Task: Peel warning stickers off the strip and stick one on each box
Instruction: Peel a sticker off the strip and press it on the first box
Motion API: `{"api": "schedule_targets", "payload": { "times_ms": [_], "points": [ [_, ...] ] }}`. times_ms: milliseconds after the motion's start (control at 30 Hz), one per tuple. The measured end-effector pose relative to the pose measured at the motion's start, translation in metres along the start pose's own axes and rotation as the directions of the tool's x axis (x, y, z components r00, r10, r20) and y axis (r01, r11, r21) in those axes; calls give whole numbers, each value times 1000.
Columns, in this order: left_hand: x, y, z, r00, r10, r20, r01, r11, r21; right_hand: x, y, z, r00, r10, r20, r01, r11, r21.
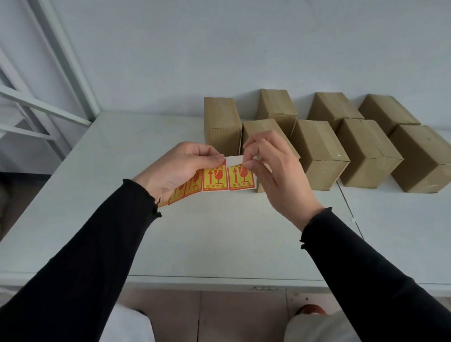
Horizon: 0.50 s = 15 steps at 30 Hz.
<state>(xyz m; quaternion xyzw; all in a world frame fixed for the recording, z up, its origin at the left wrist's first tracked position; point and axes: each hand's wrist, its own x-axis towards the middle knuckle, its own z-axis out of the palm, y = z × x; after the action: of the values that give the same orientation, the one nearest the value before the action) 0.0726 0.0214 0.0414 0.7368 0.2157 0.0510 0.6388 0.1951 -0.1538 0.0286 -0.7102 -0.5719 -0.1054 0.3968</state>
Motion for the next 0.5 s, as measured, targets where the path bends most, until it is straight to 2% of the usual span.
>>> {"api": "schedule_targets", "payload": {
  "times_ms": [233, 500],
  "points": [
    [2, -3, -3, 999, -23, -26, 23, 1000, -20, -2, -8, -2, 1000, -2, -21, 4, 997, 78],
    [14, -20, -12, 990, -87, -110, 92, 995, 40, -7, -8, -2, 989, 117, -89, -76, 927, 366]
  ]
}}
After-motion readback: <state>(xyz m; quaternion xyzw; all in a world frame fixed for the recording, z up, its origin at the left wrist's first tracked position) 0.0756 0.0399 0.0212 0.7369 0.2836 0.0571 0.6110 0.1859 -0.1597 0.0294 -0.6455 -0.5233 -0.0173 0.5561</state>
